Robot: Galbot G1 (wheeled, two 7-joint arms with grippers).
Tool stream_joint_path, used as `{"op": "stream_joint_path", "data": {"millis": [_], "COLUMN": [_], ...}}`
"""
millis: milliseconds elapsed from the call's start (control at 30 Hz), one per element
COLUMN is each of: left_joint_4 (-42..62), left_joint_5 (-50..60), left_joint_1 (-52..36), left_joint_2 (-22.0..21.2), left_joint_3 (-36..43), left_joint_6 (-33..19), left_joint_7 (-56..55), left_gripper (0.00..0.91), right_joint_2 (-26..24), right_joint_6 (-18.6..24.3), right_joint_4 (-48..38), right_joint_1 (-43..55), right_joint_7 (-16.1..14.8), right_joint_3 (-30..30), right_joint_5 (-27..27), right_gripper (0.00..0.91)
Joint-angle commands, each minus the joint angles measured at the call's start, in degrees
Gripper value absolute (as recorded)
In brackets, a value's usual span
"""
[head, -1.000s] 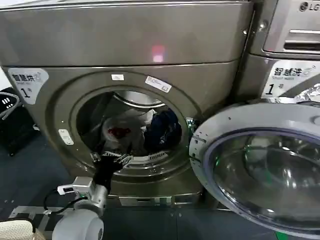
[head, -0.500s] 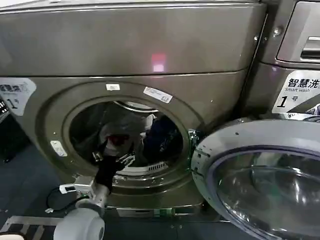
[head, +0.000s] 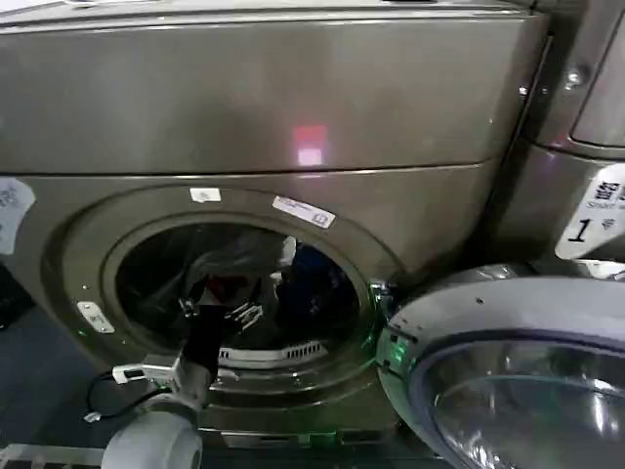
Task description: Grasp the clothes from the dryer.
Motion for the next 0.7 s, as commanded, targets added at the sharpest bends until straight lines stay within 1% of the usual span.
{"op": "stream_joint_path", "data": {"millis": [33,133,267,433,533,700], "left_joint_4": [8.66,16.80,30.59,42.17,50.82,58.80], "left_joint_5": [-5.11,-6.52,-6.52,-5.23,-3.86,-3.30], "left_joint_1": [-11.23,-19.55,-31.10,-37.90,-42.33,-48.06], "left_joint_2": [1.69,1.80,1.43,0.71,0.12,-0.42], "left_joint_3": [0.80,0.94,1.67,2.88,3.29,3.33], "left_joint_6": [-2.26,-2.88,-4.91,-6.47,-8.46,-10.31], "left_joint_7": [-1.79,-3.22,-4.85,-5.64,-5.88,-5.94], "left_gripper": [0.907,0.907,0.907,0.907,0.907,0.907], "right_joint_2": [0.00,-0.14,-0.08,0.15,-0.02,-0.19], "right_joint_6": [0.09,0.18,0.40,0.48,0.49,0.50], "right_joint_4": [0.18,0.01,-0.36,-0.19,-0.24,-0.30], "right_joint_1": [-0.20,-0.50,-0.69,-0.39,-0.33,-0.35], "right_joint_7": [-0.19,-0.33,-0.40,-0.40,-0.40,-0.42], "right_joint_3": [0.45,1.00,1.67,1.45,1.44,1.63], "right_joint_5": [0.02,0.12,0.18,0.17,0.22,0.53], "right_gripper": [0.907,0.907,0.907,0.907,0.907,0.907]}}
